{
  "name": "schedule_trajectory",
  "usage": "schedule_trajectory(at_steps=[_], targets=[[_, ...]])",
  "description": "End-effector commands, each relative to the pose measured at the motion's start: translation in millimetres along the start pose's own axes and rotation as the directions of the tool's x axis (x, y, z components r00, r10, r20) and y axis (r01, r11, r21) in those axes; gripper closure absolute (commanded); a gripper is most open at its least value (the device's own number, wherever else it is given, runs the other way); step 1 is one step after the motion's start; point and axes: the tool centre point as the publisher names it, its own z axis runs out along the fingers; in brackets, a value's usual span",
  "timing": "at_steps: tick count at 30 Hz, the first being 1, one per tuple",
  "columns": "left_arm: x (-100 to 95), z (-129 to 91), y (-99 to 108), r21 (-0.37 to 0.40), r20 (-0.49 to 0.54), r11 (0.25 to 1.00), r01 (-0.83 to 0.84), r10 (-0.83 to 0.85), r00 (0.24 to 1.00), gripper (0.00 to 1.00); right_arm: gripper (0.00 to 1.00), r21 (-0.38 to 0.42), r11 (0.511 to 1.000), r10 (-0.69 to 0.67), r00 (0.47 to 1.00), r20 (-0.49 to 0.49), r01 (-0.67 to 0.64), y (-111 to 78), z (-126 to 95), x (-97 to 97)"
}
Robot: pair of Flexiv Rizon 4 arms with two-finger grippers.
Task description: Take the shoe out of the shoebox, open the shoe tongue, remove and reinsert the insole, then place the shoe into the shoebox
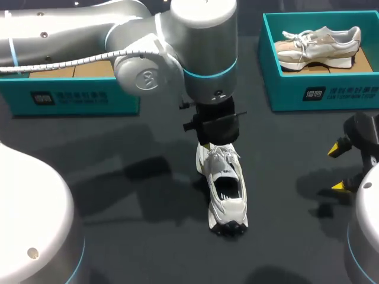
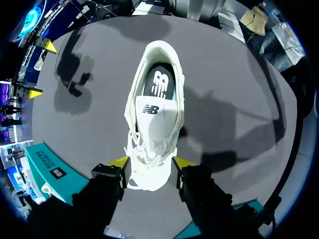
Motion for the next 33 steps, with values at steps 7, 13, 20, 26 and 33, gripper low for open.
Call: schedule_trajectory(at_steps=[7,13,20,26,33], targets=[[3.7,-12.0,-6.7,0.042,0.037,0.998,-0.042,0.04,0.999,0.75,0.0,0.003,1.0,0.001,1.0,0.002,-0.001,0.5,-0.3,1.6],[1.3,-0.2,-22.3,0.092,0.038,0.993,-0.08,0.077,0.996,0.78,0.0,0.003,1.0,0.001,1.0,0.002,-0.001,0.5,-0.3,1.6],[4.2,22.9,-43.4,0.153,0.023,0.981,-0.116,0.114,0.993,0.77,0.0,0.003,1.0,0.001,1.0,0.002,-0.001,0.5,-0.3,1.6],[6.6,47.5,-55.7,0.201,0.047,0.972,-0.124,0.117,0.992,0.78,0.0,0.003,1.0,0.001,1.0,0.002,-0.001,0.5,-0.3,1.6],[10.9,61.8,-64.2,0.204,0.029,0.972,-0.12,0.116,0.993,0.76,0.0,0.003,1.0,0.001,1.0,0.002,-0.001,0.5,-0.3,1.6]])
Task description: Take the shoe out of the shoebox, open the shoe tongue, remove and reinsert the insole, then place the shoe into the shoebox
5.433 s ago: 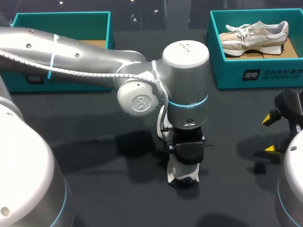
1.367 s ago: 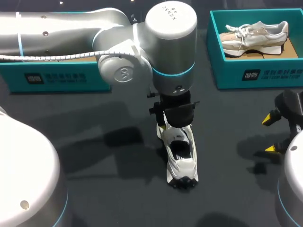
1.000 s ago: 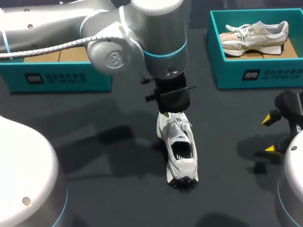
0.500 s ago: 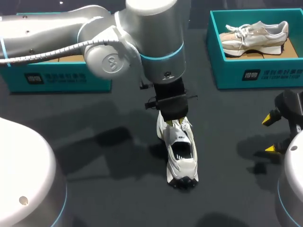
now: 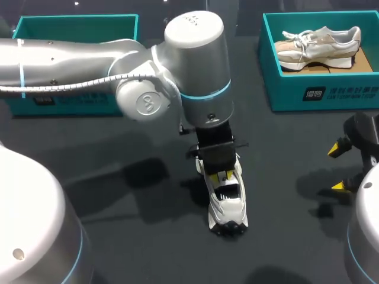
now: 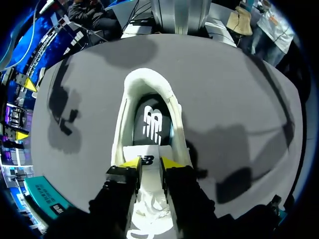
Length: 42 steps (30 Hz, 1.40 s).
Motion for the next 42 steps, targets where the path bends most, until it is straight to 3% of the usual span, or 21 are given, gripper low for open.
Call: schedule_trajectory(at_steps=[1,10,21,27,31,32,33,34,36,42], targets=[[-1.4,2.3,-1.5,-0.008,0.011,1.0,0.002,-0.002,1.0,0.76,0.0,0.003,1.0,0.001,1.0,0.002,-0.001,0.5,-0.4,1.6],[-3.6,-22.1,-7.8,-0.035,0.044,0.999,-0.005,0.007,0.999,0.74,0.0,0.003,1.0,0.001,1.0,0.002,-0.001,0.5,-0.4,1.6],[-8.8,4.1,-15.2,-0.008,0.02,1.0,0.004,-0.004,1.0,0.75,0.0,0.003,1.0,0.001,1.0,0.002,-0.001,0.5,-0.4,1.6],[-1.9,-23.3,-27.8,-0.036,0.02,0.999,0.016,-0.016,1.0,0.7,0.0,0.003,1.0,0.001,1.0,0.002,-0.001,0.5,-0.4,1.6],[3.5,-47.8,-35.1,-0.073,0.021,0.992,0.103,-0.102,0.995,0.6,0.0,0.003,1.0,0.001,1.0,0.002,-0.001,0.5,-0.4,1.6],[4.3,-52.9,-36.9,-0.064,0.018,0.988,0.137,-0.137,0.99,0.44,0.0,0.003,1.0,0.001,1.0,0.002,-0.001,0.5,-0.4,1.6],[5.4,-58.1,-39.5,-0.054,0.03,0.983,0.175,-0.173,0.984,0.12,0.0,0.003,1.0,0.001,1.0,0.002,-0.001,0.5,-0.4,1.6],[6.3,-62.8,-42.2,-0.042,0.038,0.973,0.227,-0.225,0.974,0.0,0.0,0.003,1.0,0.001,1.0,0.002,-0.001,0.5,-0.4,1.6],[7.9,-73.5,-47.7,0.009,0.038,0.945,0.326,-0.326,0.944,0.0,0.0,0.003,1.0,0.001,1.0,0.002,-0.001,0.5,-0.4,1.6],[9.6,-78.8,-50.5,-0.006,0.037,0.943,0.332,-0.331,0.943,0.0,0.0,0.003,1.0,0.001,1.0,0.002,-0.001,0.5,-0.4,1.6]])
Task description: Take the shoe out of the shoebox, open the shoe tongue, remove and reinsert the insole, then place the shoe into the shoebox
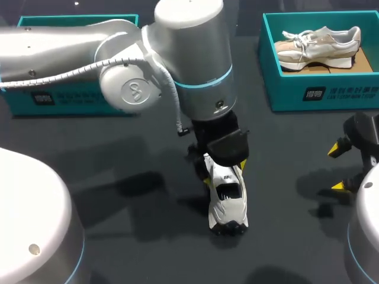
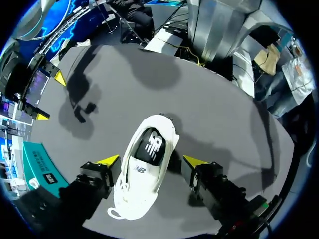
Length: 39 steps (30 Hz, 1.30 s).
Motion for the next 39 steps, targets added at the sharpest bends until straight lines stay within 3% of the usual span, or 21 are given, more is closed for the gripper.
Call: schedule_trajectory(at_steps=[1,8,12,16,17,18,30,39], targets=[[8.2,-10.8,2.6,0.003,0.01,1.0,-0.006,0.006,1.0,0.0,0.0,0.003,1.0,0.001,1.0,0.002,-0.001,0.3,-0.6,1.8],[8.2,-10.8,2.6,0.003,0.01,1.0,-0.006,0.006,1.0,0.0,0.0,0.003,1.0,0.001,1.0,0.002,-0.001,0.3,-0.6,1.8],[12.6,-8.6,-7.9,0.036,0.041,0.984,0.174,-0.175,0.984,0.0,0.0,0.003,1.0,0.001,1.0,0.002,-0.001,0.3,-0.6,1.8],[17.7,-8.6,-12.8,0.079,0.046,0.875,0.478,-0.482,0.875,0.0,0.0,0.003,1.0,0.001,1.0,0.002,-0.001,0.3,-0.6,1.8],[19.3,-8.7,-12.9,0.013,0.112,0.805,0.594,-0.591,0.799,0.0,0.0,0.003,1.0,0.001,1.0,0.002,-0.001,0.3,-0.6,1.8],[20.7,-8.6,-13.8,-0.016,0.147,0.785,0.62,-0.611,0.778,0.0,0.0,0.003,1.0,0.001,1.0,0.002,-0.001,0.3,-0.6,1.8],[21.8,-6.8,-15.1,-0.019,0.148,0.78,0.625,-0.616,0.774,0.0,0.0,0.003,1.0,0.001,1.0,0.002,-0.001,0.3,-0.6,1.8],[24.5,7.2,-23.7,-0.015,0.133,0.692,0.722,-0.714,0.687,0.0,0.0,0.003,1.0,0.001,1.0,0.002,-0.001,0.3,-0.6,1.8]])
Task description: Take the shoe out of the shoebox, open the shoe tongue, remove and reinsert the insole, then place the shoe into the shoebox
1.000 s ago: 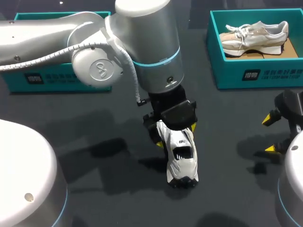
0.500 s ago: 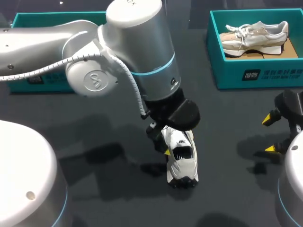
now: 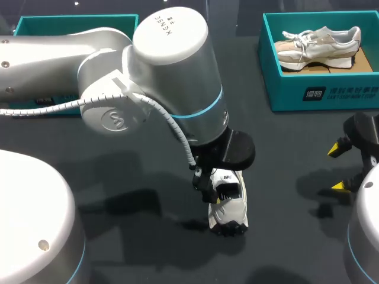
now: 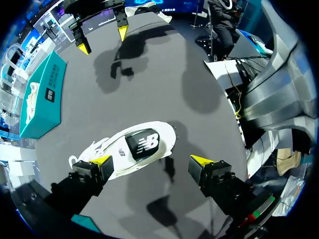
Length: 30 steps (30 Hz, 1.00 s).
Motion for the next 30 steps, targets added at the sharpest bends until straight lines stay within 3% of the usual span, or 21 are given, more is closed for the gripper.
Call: schedule_trajectory(at_steps=[1,18,30], targets=[[1.3,10.3,-3.7,-0.008,-0.001,0.999,0.035,-0.035,0.999,0.0,0.0,0.003,1.0,0.001,1.0,0.003,-0.001,0.2,-0.4,1.9],[24.2,47.8,-22.9,-0.063,-0.012,0.986,0.153,-0.154,0.988,0.0,0.0,0.003,1.0,0.001,1.0,0.003,-0.001,0.2,-0.4,1.9],[27.8,78.4,-26.2,-0.109,0.008,0.964,0.241,-0.242,0.97,0.0,0.0,0.003,1.0,0.001,1.0,0.003,-0.001,0.2,-0.4,1.9]])
